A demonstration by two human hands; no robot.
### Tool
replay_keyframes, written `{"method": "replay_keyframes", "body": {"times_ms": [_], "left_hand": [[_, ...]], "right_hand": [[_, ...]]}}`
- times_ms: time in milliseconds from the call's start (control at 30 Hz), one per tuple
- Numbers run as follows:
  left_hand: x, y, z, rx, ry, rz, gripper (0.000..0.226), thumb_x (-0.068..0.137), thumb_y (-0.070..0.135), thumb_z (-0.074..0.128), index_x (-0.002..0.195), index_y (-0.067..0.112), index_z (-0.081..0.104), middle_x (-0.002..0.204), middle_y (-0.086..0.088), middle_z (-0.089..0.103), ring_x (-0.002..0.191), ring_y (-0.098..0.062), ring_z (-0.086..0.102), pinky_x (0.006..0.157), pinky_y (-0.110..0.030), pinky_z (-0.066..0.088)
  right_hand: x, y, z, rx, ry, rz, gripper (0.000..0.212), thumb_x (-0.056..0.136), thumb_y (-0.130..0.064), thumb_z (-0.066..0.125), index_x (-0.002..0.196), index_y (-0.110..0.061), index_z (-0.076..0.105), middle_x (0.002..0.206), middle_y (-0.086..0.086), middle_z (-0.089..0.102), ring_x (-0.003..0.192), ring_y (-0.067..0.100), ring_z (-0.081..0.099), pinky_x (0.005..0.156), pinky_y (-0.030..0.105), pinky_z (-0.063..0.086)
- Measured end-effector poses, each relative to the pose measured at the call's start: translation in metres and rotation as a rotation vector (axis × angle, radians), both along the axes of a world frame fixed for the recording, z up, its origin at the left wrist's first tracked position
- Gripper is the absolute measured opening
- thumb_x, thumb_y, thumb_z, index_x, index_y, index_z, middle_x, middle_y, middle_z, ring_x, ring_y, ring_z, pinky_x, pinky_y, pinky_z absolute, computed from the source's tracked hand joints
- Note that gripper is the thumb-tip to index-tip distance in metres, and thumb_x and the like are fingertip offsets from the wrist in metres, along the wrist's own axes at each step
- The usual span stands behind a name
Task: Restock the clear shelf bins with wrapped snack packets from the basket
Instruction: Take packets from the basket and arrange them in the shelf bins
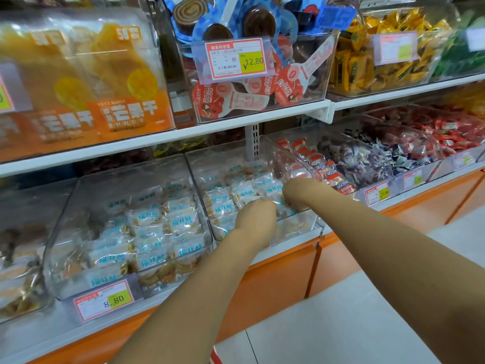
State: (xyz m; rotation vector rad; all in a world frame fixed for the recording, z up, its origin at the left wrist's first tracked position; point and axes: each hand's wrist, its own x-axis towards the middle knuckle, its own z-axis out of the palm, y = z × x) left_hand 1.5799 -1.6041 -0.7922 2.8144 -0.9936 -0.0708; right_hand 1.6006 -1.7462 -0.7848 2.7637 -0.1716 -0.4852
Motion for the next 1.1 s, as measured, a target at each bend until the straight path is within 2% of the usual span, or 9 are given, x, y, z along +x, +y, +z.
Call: {"method": "replay_keyframes", "body": {"times_ms": [100,267,400,500,667,800,867,967,1100], "left_hand": [[-0.009,0.017,-0.004,-0.276,-0.039,-0.013,0.026,0.094,0.003,0.043,0.107,0.01,0.065,0.105,-0.006,0.059,0.095,-0.024,0.057,0.079,-0.034,0.048],[-0.045,0.078,-0.012,-0.613,0.0,0.011,0.025,0.098,0.013,0.044,0.105,0.017,0.067,0.106,0.007,0.059,0.096,-0.006,0.054,0.083,-0.016,0.042],[-0.074,0.13,-0.02,-0.694,0.081,0.039,0.018,0.097,0.016,0.049,0.102,0.02,0.066,0.098,0.012,0.059,0.083,0.007,0.05,0.071,-0.003,0.038],[-0.091,0.17,-0.037,-0.639,0.149,0.107,0.022,0.096,0.026,0.052,0.081,0.014,0.061,0.075,0.005,0.059,0.067,-0.004,0.052,0.062,-0.017,0.039],[-0.122,0.248,-0.098,-0.345,0.347,0.29,0.045,0.096,0.031,0.052,0.059,0.013,0.036,0.054,-0.003,0.03,0.05,-0.014,0.029,0.052,-0.029,0.021],[-0.155,0.297,-0.154,-0.27,0.613,0.328,0.038,0.094,0.032,0.058,0.065,0.01,0.046,0.059,-0.006,0.038,0.051,-0.016,0.038,0.052,-0.024,0.028],[-0.173,0.314,-0.174,-0.166,0.734,0.305,0.027,0.09,0.037,0.062,0.075,0.016,0.057,0.07,0.001,0.05,0.066,-0.017,0.054,0.056,-0.019,0.032],[-0.206,0.329,-0.199,0.009,0.837,0.242,0.029,0.087,0.045,0.064,0.11,0.028,0.061,0.111,0.004,0.058,0.097,-0.013,0.055,0.073,-0.019,0.039],[-0.235,0.339,-0.219,-0.005,0.759,0.283,0.041,0.086,0.037,0.066,0.124,0.027,0.056,0.12,0.006,0.061,0.104,-0.011,0.057,0.085,-0.021,0.045]], "right_hand": [[-0.007,0.006,0.0,-0.049,-0.018,-0.024,0.033,0.093,-0.002,0.048,0.125,0.0,0.054,0.129,0.016,0.054,0.114,0.03,0.056,0.096,0.037,0.044],[-0.02,0.009,0.011,0.114,-0.078,-0.132,0.039,0.092,-0.009,0.054,0.13,-0.002,0.051,0.125,0.016,0.057,0.111,0.03,0.056,0.087,0.033,0.047],[-0.049,0.036,0.026,0.166,-0.323,-0.144,0.01,0.091,-0.012,0.055,0.094,-0.006,0.061,0.096,0.011,0.063,0.085,0.027,0.057,0.073,0.035,0.047],[-0.083,0.087,0.028,0.255,-0.436,-0.056,0.03,0.092,-0.034,0.059,0.078,-0.008,0.052,0.076,0.007,0.054,0.075,0.025,0.055,0.063,0.031,0.044],[-0.137,0.183,-0.021,0.409,-0.065,0.129,0.034,0.091,-0.038,0.06,0.089,-0.004,0.062,0.085,0.011,0.061,0.087,0.029,0.059,0.068,0.031,0.045],[-0.18,0.234,-0.089,0.432,0.222,0.253,0.035,0.094,-0.028,0.057,0.063,-0.016,0.049,0.071,0.002,0.051,0.07,0.02,0.052,0.062,0.029,0.041],[-0.199,0.249,-0.122,0.426,0.345,0.329,0.02,0.094,-0.021,0.058,0.085,-0.006,0.067,0.094,0.011,0.064,0.089,0.026,0.06,0.075,0.034,0.047],[-0.222,0.257,-0.156,0.449,0.605,0.357,0.042,0.088,-0.013,0.065,0.13,-0.009,0.057,0.131,0.009,0.056,0.119,0.026,0.052,0.096,0.035,0.044],[-0.237,0.256,-0.188,0.325,0.68,0.426,0.066,0.078,-0.009,0.074,0.138,-0.02,0.048,0.138,0.005,0.047,0.121,0.027,0.048,0.092,0.033,0.047]]}}
